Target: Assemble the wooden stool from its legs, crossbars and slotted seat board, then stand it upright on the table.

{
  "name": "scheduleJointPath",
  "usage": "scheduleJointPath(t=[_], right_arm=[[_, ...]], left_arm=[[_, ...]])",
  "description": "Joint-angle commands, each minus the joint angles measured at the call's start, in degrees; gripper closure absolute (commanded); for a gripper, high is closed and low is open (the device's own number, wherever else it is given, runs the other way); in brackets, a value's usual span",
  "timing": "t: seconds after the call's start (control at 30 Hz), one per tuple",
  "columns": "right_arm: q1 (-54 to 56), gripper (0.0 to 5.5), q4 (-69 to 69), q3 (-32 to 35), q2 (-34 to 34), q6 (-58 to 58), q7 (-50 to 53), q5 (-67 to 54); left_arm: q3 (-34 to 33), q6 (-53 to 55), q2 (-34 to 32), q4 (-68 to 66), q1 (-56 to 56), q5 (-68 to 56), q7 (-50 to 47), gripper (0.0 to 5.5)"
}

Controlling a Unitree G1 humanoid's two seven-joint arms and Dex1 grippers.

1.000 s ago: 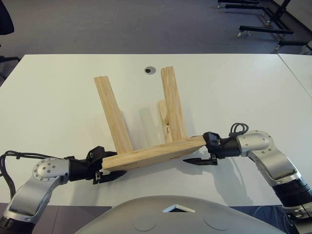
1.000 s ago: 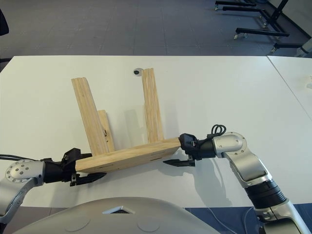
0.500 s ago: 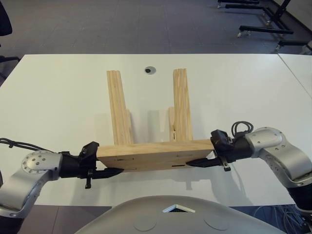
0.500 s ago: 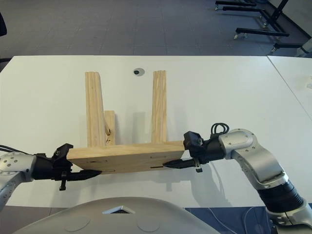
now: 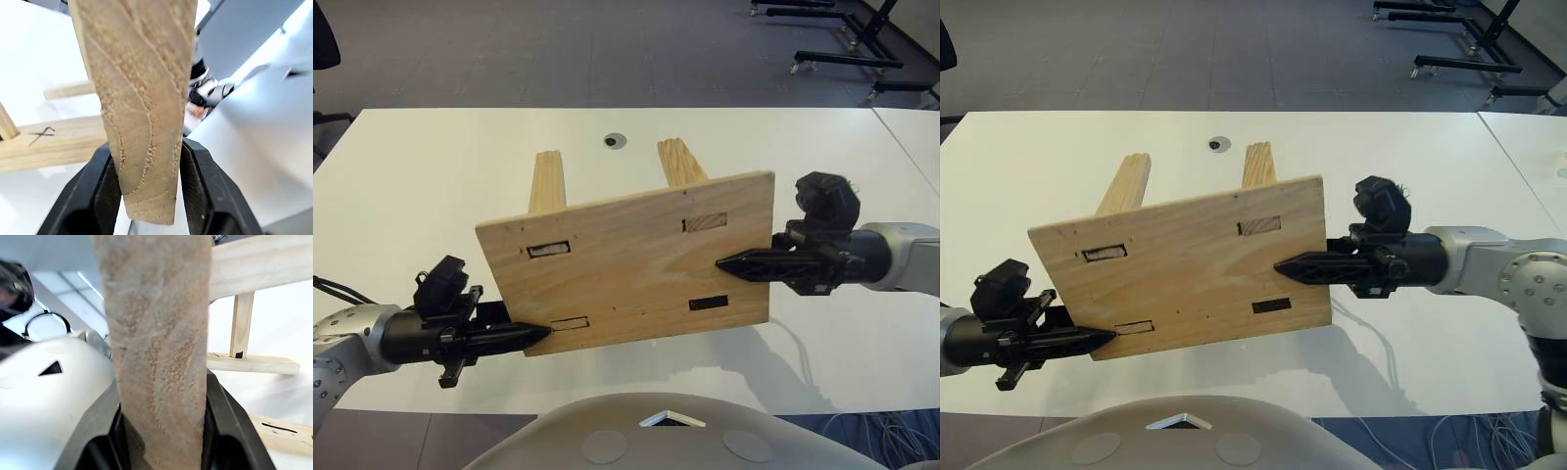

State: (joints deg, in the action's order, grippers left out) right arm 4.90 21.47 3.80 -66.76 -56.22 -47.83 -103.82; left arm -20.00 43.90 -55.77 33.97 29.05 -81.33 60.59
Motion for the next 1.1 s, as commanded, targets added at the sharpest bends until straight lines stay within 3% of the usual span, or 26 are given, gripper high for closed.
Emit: scheduleJointPath(t=[0.03,0.17,0.27,0.33,0.4,0.53,0.73,0.83,0.97,1.1], right_arm=[[-5.9,4.17,3.4,-2.1,-6.1,-5.7,2.3,-9.2],[-10.2,4.17,3.4,-2.9,-5.2,-4.7,3.5,-9.2],[-10.3,4.17,2.0,-2.7,-0.7,-3.0,7.8,-9.2],[-9.4,4.17,3.5,-1.9,4.0,1.8,19.7,-9.2],[-8.4,4.17,4.2,-1.4,5.6,2.9,23.3,-9.2],[-5.4,4.17,1.7,-0.3,4.0,-2.4,15.9,-9.2],[5.6,4.18,-6.8,-7.8,-12.9,-19.2,-10.0,-9.2],[9.2,4.17,-9.0,-14.4,-20.0,-23.1,-17.1,-9.2],[16.6,4.15,-15.4,-23.0,-19.8,-25.3,-16.4,-9.2],[19.1,4.11,-18.7,-26.8,-15.8,-24.1,-13.5,-9.2]], left_arm=[[-4.0,-0.7,-0.4,9.0,-0.3,-23.4,-9.0,3.82],[-4.7,-2.0,2.5,8.3,0.2,-29.1,-14.7,3.82],[-5.1,-0.8,4.2,7.4,0.8,-29.4,-16.8,3.82],[-4.9,0.2,5.6,6.8,2.0,-29.0,-17.6,3.82],[-4.6,1.1,6.7,6.2,3.5,-27.8,-17.8,3.82],[-4.0,1.8,8.2,7.0,5.8,-26.6,-18.3,3.82],[-3.9,1.0,9.2,11.5,6.8,-30.3,-20.3,3.82],[-3.9,-0.1,9.5,14.2,7.0,-31.4,-21.3,3.82],[-3.2,-1.2,10.9,15.9,8.3,-31.4,-22.7,3.82],[-2.7,-3.0,11.7,14.9,8.2,-31.6,-23.6,3.82]])
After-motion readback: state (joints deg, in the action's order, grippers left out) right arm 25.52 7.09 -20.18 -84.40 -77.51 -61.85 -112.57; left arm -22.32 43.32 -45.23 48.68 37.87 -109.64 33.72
